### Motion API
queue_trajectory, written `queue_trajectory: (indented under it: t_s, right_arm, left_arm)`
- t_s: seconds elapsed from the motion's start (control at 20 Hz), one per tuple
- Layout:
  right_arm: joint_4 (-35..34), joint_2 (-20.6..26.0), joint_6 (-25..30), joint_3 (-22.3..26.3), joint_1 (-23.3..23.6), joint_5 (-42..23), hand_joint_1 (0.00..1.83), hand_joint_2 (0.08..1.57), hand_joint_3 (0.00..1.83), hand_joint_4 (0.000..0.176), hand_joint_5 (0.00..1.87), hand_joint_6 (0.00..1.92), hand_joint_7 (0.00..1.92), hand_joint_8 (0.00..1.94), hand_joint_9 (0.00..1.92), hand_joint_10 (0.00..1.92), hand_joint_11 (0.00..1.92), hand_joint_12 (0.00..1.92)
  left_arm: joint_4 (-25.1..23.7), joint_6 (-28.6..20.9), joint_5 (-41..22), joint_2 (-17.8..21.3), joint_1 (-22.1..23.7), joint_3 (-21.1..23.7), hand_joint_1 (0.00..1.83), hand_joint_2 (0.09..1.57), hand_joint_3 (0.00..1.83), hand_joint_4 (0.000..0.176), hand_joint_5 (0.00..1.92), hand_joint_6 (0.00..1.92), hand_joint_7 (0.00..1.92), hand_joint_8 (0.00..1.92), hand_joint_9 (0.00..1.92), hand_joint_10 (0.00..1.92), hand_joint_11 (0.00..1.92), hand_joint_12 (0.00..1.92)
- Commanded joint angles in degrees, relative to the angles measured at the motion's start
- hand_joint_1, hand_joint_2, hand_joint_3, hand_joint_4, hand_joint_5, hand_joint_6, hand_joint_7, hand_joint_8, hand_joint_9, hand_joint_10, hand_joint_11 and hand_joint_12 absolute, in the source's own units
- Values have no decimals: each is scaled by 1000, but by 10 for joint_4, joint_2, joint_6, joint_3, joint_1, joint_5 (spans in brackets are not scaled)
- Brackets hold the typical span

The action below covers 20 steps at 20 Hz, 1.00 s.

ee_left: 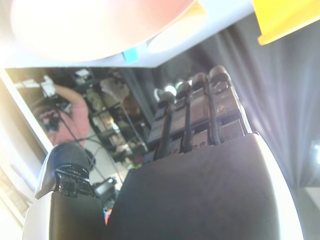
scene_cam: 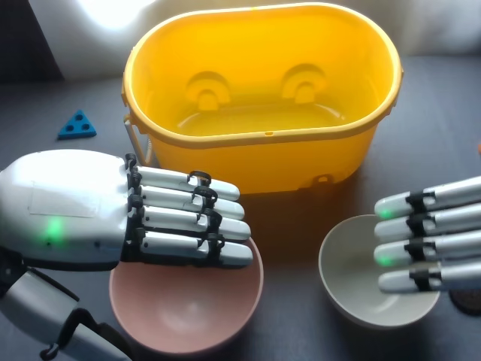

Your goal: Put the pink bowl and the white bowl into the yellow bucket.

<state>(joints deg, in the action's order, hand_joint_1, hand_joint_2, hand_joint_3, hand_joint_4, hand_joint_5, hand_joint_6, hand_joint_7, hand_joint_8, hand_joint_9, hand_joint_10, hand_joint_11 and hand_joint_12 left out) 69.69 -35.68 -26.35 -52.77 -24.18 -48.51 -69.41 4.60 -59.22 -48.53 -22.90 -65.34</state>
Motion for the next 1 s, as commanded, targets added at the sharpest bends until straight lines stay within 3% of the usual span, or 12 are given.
queue_trajectory:
  t_s: [0.0, 0.2, 0.35, 0.45, 0.5, 0.65, 0.75, 0.95]
  right_arm:
    - [-34, 2, -8, -4, 2, -44, 0, 1284, 7, 0, 15, 5, 2, 0, 0, 0, 0, 0]
    - [-34, -13, -38, -26, 3, -46, 0, 1234, 0, 0, 17, 4, 5, 2, 0, 0, 0, 0]
    - [-26, -34, -49, -49, 3, -45, 74, 1205, 0, 0, 0, 0, 0, 0, 0, 0, 0, 0]
    - [-20, -45, -50, -60, 3, -45, 311, 1144, 0, 0, 0, 0, 0, 0, 0, 0, 0, 0]
    - [-19, -51, -60, -65, 2, -45, 434, 1094, 0, 0, 10, 1, 3, 0, 0, 0, 8, 6]
    - [-19, -64, -73, -75, -3, -43, 844, 1027, 0, 0, 0, 0, 0, 0, 0, 0, 0, 0]
    - [-19, -71, -79, -81, -4, -41, 1025, 996, 0, 0, 0, 0, 0, 0, 0, 0, 0, 0]
    - [-15, -81, -81, -90, -5, -36, 1211, 943, 0, 0, 0, 0, 0, 0, 0, 0, 0, 0]
  left_arm:
    - [35, -5, -45, 7, 7, -4, 0, 1146, 18, 0, 0, 0, 0, 0, 0, 0, 0, 0]
    - [23, -14, -47, 8, 15, -3, 0, 1140, 12, 0, 0, 0, 0, 0, 0, 0, 0, 0]
    - [43, 4, -45, 6, 19, -1, 0, 1129, 6, 0, 0, 0, 0, 0, 0, 0, 0, 0]
    - [37, -35, -68, 3, 19, -18, 21, 1141, 10, 0, 0, 0, 0, 0, 0, 0, 0, 0]
    - [37, -62, -78, -2, 21, -29, 121, 1148, 10, 0, 0, 0, 0, 0, 0, 0, 0, 0]
    - [33, -79, -97, -2, 32, -42, 317, 1159, 7, 0, 0, 0, 0, 0, 0, 0, 0, 0]
    - [15, -80, -99, -2, 37, -49, 396, 1161, 5, 0, 0, 0, 0, 0, 0, 0, 0, 0]
    - [-41, -82, -120, -2, 34, -54, 575, 1118, 0, 0, 0, 0, 0, 0, 0, 0, 0, 0]
